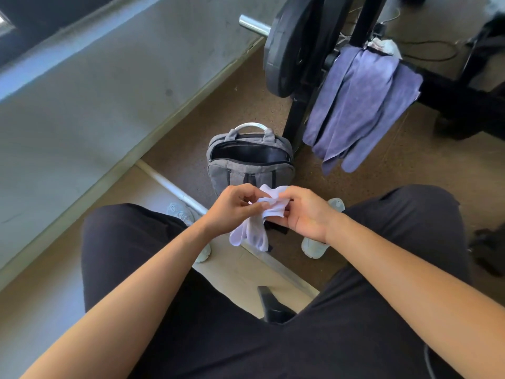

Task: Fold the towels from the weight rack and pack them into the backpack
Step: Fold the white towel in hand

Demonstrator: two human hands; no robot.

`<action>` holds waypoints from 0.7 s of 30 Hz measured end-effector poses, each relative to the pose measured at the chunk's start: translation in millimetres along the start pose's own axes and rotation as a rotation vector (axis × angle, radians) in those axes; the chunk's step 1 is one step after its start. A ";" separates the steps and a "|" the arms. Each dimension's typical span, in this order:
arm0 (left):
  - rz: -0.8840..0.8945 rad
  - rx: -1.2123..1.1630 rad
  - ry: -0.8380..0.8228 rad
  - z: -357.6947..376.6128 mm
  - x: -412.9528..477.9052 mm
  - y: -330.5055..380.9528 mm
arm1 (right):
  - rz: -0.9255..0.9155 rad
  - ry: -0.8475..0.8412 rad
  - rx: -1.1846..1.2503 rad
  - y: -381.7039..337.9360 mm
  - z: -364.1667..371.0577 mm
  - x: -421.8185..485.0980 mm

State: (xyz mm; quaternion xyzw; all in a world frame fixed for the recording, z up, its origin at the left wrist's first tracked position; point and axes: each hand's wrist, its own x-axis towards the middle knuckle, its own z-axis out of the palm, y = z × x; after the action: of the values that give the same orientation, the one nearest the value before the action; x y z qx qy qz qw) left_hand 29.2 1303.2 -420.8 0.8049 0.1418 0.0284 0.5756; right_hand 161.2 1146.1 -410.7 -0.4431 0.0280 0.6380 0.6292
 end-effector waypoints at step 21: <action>0.015 -0.080 0.169 -2.0 0.3 7.1 | -0.692 0.115 -1.308 -8.8 6.6 -5.7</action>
State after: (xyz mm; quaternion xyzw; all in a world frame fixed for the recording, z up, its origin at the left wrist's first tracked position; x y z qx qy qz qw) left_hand 30.4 1303.0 -413.6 0.7772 0.1825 0.1063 0.5928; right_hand 163.9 1147.4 -398.8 -0.7436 -0.4661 0.2654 0.3992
